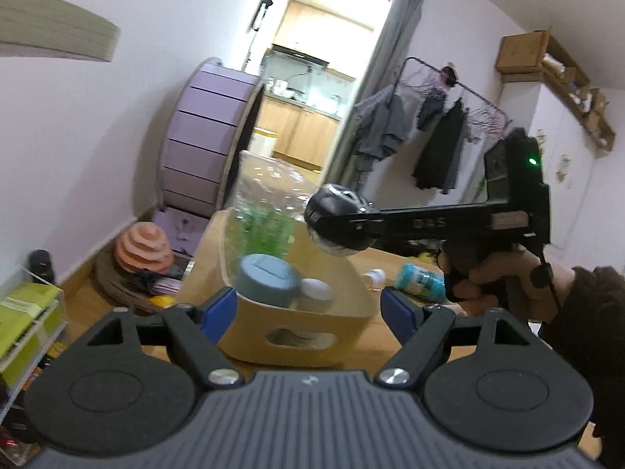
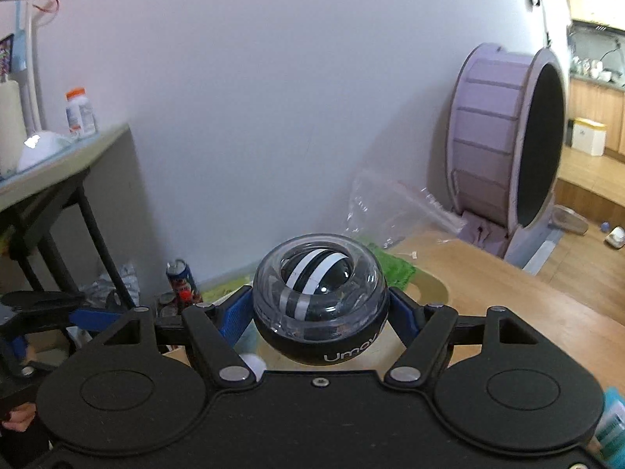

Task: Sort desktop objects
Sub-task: 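Carry the wrist ball with the right gripper and lower it into the basket, then grasp the small black item on the table with the left gripper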

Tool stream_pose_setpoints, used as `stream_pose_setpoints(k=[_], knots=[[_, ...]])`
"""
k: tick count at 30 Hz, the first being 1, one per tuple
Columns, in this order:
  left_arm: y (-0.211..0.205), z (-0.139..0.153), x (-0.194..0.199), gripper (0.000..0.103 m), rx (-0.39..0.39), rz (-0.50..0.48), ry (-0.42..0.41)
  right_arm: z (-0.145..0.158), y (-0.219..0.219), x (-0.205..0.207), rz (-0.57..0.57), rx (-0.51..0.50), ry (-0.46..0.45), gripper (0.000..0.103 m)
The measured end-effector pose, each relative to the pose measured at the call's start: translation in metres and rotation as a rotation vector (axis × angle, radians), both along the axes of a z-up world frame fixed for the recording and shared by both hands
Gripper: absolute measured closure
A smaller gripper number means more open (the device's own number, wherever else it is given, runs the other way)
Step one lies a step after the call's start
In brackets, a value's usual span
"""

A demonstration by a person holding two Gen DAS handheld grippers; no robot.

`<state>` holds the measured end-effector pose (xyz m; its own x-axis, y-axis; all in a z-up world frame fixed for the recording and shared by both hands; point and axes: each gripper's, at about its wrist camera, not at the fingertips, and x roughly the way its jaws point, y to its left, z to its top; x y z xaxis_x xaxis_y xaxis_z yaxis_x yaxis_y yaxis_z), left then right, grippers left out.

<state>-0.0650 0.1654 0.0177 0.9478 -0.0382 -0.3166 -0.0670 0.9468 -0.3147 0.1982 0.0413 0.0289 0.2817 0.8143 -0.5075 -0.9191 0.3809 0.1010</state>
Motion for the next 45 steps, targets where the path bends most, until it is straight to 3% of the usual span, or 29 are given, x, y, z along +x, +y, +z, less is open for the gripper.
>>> stream_pose_setpoints(k=[8, 10, 12, 14, 22, 32, 40, 45], knots=[[0.001, 0.000, 0.006, 0.023, 0.020, 0.014, 0.039, -0.026, 0.041, 0.011, 0.044, -0.098, 0.060, 0.032], [0.002, -0.001, 0.006, 0.023, 0.018, 0.012, 0.042, -0.025, 0.037, 0.011, 0.025, -0.045, 0.061, 0.028], [0.002, -0.002, 0.005, 0.023, 0.018, 0.014, 0.048, -0.016, 0.028, 0.009, 0.017, -0.004, 0.036, 0.018], [0.002, -0.002, 0.005, 0.023, 0.016, 0.014, 0.054, -0.010, 0.019, 0.008, 0.017, 0.001, 0.026, 0.017], [-0.007, -0.002, 0.006, 0.023, 0.020, -0.025, 0.048, 0.005, -0.071, -0.016, -0.090, 0.033, 0.002, 0.017], [-0.044, -0.011, 0.018, 0.023, 0.059, -0.156, 0.078, 0.007, -0.180, -0.079, -0.244, 0.120, 0.009, 0.013], [-0.085, -0.023, 0.032, 0.024, 0.144, -0.271, 0.128, -0.009, -0.206, -0.108, -0.216, 0.102, 0.014, 0.010], [-0.104, -0.025, 0.041, 0.029, 0.168, -0.326, 0.160, -0.013, -0.226, -0.111, -0.194, 0.120, 0.043, 0.007]])
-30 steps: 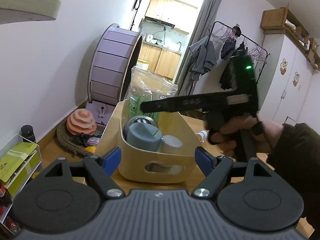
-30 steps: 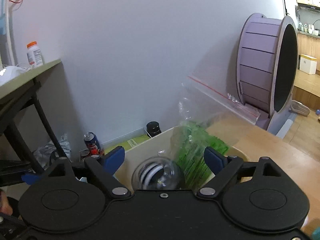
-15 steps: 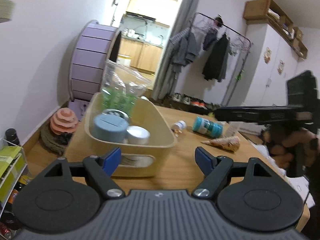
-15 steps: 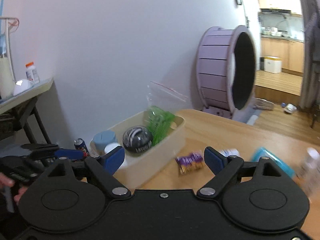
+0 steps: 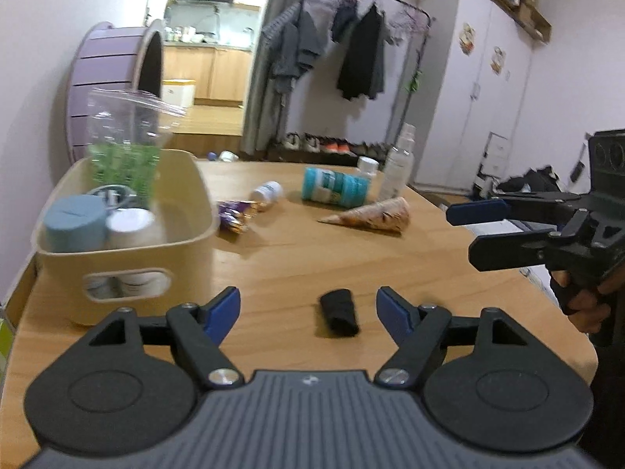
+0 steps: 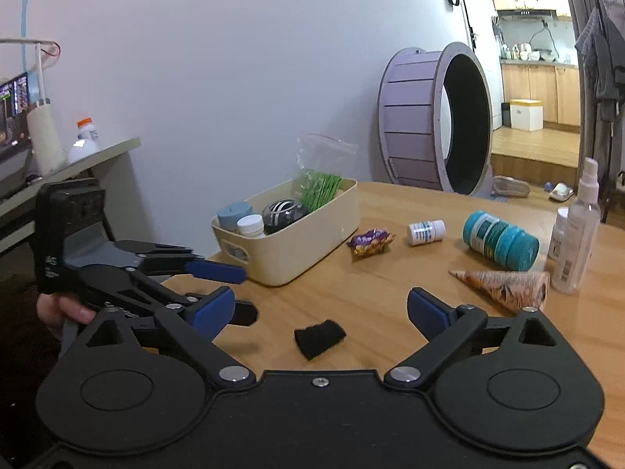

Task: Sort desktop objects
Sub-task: 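Grasp the small black item on the table with the left gripper, then carry the black item with the left gripper into the cream basket and open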

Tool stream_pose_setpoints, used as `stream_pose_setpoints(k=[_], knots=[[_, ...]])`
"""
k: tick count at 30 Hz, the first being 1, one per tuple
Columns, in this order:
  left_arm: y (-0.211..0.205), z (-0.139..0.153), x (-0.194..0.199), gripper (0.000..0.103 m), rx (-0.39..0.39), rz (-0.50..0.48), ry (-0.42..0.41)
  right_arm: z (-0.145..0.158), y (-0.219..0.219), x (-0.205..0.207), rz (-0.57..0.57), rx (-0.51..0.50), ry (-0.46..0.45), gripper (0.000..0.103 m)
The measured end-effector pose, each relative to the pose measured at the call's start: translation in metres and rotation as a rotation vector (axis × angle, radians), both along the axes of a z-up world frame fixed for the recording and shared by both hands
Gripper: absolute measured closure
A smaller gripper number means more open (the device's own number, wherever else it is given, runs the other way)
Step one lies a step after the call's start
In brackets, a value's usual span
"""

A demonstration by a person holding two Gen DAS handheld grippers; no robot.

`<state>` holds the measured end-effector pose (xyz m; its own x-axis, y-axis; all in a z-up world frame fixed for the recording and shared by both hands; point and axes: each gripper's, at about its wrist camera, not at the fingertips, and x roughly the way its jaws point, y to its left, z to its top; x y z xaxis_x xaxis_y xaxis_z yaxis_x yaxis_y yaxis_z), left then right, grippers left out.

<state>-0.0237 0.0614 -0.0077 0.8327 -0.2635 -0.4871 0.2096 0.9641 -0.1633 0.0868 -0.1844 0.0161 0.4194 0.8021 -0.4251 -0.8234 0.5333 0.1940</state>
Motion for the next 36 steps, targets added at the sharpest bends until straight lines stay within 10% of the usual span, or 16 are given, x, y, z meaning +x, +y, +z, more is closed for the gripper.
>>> stream_pose_setpoints(k=[5, 16, 19, 24, 36], knots=[[-0.020, -0.010, 0.012, 0.056, 0.048, -0.041, 0.049, -0.005, -0.008, -0.007, 0.030, 0.000, 0.008, 0.003], [-0.038, -0.021, 0.037, 0.057, 0.072, -0.011, 0.125, -0.006, -0.017, -0.011, 0.016, 0.026, 0.008, 0.000], [-0.043, -0.024, 0.038, 0.072, 0.087, -0.022, 0.127, -0.005, -0.017, -0.014, 0.014, 0.029, -0.003, 0.000], [-0.046, -0.022, 0.033, 0.096, 0.112, -0.020, 0.083, -0.006, -0.018, -0.014, 0.000, 0.034, -0.002, 0.000], [-0.002, 0.028, 0.004, 0.099, 0.067, 0.141, -0.106, -0.005, -0.014, -0.010, -0.018, 0.068, 0.001, 0.000]])
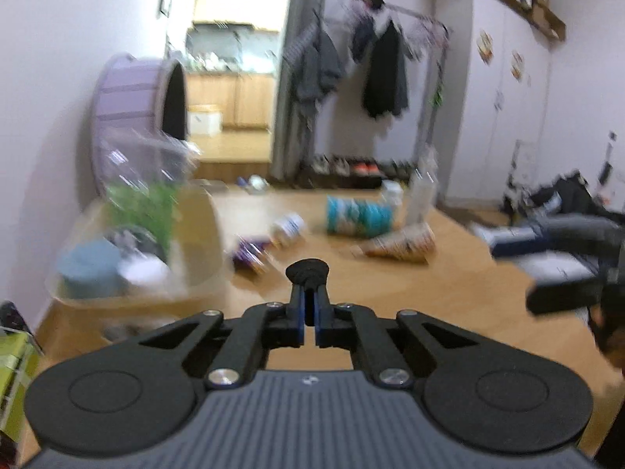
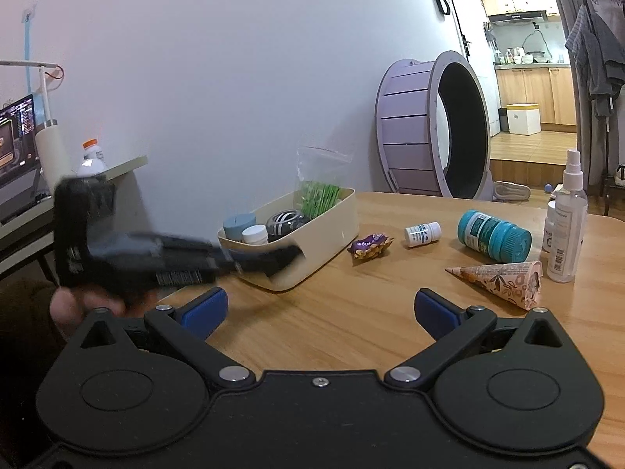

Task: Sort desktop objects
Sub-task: 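Carry the black item with the left gripper into the cream basket and open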

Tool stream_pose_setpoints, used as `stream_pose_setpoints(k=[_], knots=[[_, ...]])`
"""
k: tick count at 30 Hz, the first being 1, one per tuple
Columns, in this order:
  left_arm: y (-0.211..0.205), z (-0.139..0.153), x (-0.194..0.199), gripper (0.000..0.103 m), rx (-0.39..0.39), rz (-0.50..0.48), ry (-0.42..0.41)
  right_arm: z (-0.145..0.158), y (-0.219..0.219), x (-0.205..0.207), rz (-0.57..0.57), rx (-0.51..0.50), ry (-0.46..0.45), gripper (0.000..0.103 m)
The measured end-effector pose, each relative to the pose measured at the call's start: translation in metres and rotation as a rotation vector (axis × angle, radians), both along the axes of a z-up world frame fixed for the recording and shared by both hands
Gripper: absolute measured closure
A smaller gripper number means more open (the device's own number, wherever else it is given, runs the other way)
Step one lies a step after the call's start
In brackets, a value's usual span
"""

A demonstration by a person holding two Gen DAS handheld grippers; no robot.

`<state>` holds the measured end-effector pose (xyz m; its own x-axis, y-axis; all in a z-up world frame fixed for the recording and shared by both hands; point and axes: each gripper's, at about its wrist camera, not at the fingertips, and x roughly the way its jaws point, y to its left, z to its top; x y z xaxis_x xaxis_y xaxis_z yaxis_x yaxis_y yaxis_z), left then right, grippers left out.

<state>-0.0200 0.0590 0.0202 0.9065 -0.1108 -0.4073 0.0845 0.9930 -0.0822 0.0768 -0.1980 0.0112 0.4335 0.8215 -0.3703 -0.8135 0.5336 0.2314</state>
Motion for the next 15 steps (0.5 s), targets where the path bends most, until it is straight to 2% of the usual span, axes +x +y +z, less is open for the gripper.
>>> stream_pose_setpoints(k=[4, 9, 15], knots=[[0.021, 0.011, 0.007, 0.099, 0.015, 0.078, -0.034, -0.003, 0.004, 0.001, 0.000, -0.012, 0.006, 0.000], [0.038, 0.004, 0.023, 0.097, 0.019, 0.148, -0.007, -0.007, 0.007, 0.004, -0.009, -0.023, 0.016, 0.000], [0.046, -0.003, 0.022, 0.091, 0.009, 0.146, 0.001, -0.011, 0.008, 0.008, -0.029, -0.033, 0.024, 0.000]])
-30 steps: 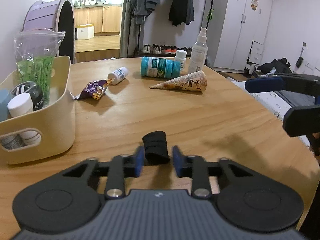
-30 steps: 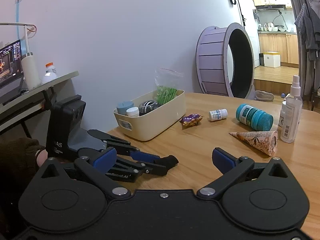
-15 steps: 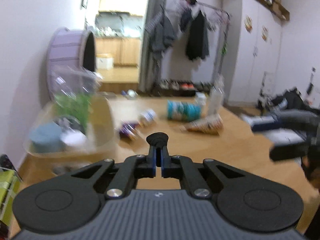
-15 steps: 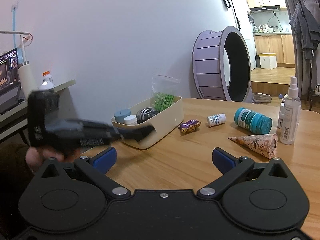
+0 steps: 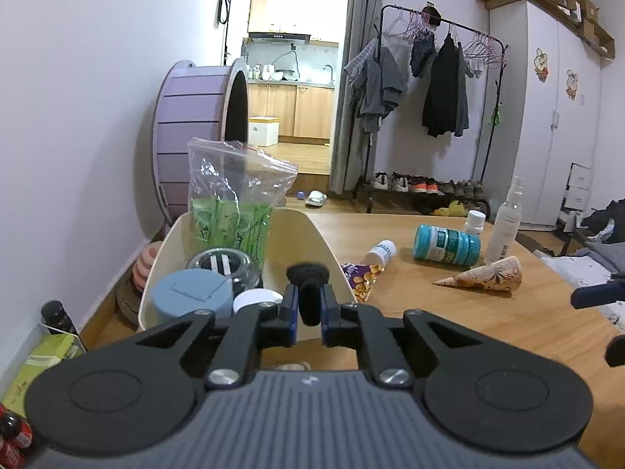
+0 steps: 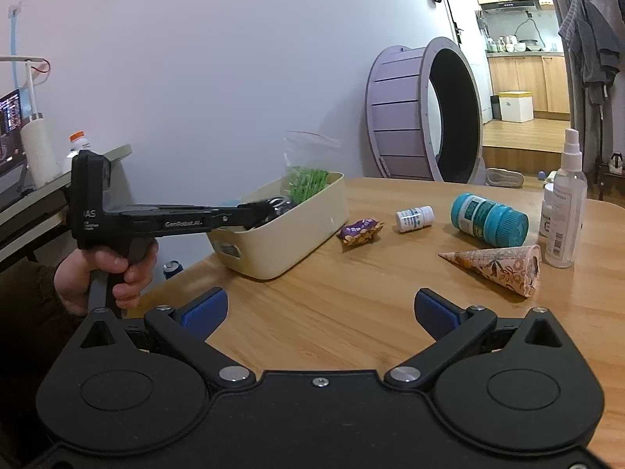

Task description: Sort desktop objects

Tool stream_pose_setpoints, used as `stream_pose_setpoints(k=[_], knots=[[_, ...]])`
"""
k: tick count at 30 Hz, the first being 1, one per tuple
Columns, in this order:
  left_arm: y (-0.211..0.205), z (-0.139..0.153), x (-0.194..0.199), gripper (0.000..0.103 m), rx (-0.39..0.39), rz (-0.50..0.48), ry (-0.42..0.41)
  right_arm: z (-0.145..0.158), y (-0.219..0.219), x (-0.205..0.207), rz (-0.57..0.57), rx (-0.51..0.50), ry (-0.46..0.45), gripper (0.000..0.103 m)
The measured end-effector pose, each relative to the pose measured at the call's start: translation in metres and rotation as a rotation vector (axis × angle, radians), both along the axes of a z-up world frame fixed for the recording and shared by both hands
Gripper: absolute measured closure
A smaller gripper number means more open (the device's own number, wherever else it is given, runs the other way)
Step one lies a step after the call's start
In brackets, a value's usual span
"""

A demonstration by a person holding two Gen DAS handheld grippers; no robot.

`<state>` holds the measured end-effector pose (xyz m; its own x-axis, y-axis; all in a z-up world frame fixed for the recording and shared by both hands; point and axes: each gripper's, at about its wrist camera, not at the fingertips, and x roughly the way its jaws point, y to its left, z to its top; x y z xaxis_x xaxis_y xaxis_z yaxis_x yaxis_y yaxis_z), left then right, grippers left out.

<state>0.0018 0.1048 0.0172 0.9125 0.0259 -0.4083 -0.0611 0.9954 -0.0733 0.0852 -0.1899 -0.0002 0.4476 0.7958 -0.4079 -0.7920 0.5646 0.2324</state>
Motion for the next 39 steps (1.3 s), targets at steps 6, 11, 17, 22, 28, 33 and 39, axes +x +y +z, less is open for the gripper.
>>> stream_pose_setpoints(k=[6, 11, 17, 22, 28, 33, 39], knots=[[-0.001, 0.003, -0.009, 0.068, 0.000, -0.013, -0.026, 0.000, -0.003, 0.007, -0.044, 0.000, -0.017, 0.000], [-0.010, 0.006, -0.018, 0.048, -0.031, -0.074, -0.071, 0.003, -0.012, 0.022, -0.119, -0.015, -0.044, 0.000], [-0.026, 0.001, -0.021, 0.046, -0.073, -0.199, -0.073, 0.000, -0.016, 0.058, -0.200, -0.127, -0.121, 0.000], [-0.038, -0.006, -0.020, 0.045, -0.065, -0.258, -0.058, -0.013, -0.011, 0.089, -0.212, -0.204, -0.148, 0.000], [-0.035, -0.011, -0.021, 0.044, -0.085, -0.270, -0.043, -0.027, 0.005, 0.104, -0.155, -0.278, -0.172, 0.000], [-0.037, -0.015, -0.021, 0.044, -0.082, -0.293, -0.024, -0.032, 0.011, 0.121, -0.136, -0.301, -0.179, 0.000], [-0.040, -0.018, -0.021, 0.042, -0.098, -0.350, -0.001, -0.044, 0.013, 0.138, -0.112, -0.335, -0.145, 0.006]])
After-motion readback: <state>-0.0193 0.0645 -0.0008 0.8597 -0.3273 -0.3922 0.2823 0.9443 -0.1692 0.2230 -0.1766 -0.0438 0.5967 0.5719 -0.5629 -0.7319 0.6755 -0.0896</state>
